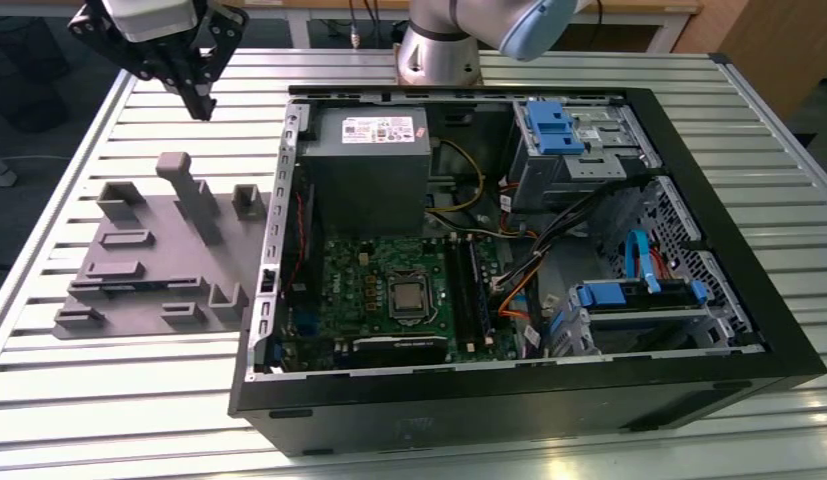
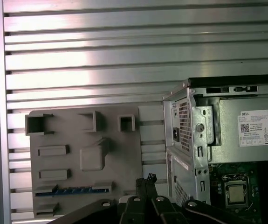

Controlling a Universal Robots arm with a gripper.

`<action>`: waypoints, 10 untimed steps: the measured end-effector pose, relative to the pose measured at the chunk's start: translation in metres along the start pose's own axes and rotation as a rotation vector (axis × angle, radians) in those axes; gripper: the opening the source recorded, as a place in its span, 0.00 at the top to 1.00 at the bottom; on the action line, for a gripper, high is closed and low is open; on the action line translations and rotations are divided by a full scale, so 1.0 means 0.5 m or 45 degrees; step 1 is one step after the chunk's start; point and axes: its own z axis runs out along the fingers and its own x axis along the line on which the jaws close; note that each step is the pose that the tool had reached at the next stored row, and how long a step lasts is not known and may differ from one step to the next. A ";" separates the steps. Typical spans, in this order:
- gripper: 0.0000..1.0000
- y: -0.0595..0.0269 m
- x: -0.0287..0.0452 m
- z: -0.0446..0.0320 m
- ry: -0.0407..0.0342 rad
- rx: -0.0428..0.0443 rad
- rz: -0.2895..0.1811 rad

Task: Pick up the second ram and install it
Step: 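Reach for the second ram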

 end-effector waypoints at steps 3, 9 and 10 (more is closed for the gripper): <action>0.89 0.000 0.005 0.000 0.0000 0.000 0.000; 0.89 -0.001 0.013 0.000 0.0001 0.000 0.000; 0.89 -0.001 0.014 0.000 0.0000 0.000 0.000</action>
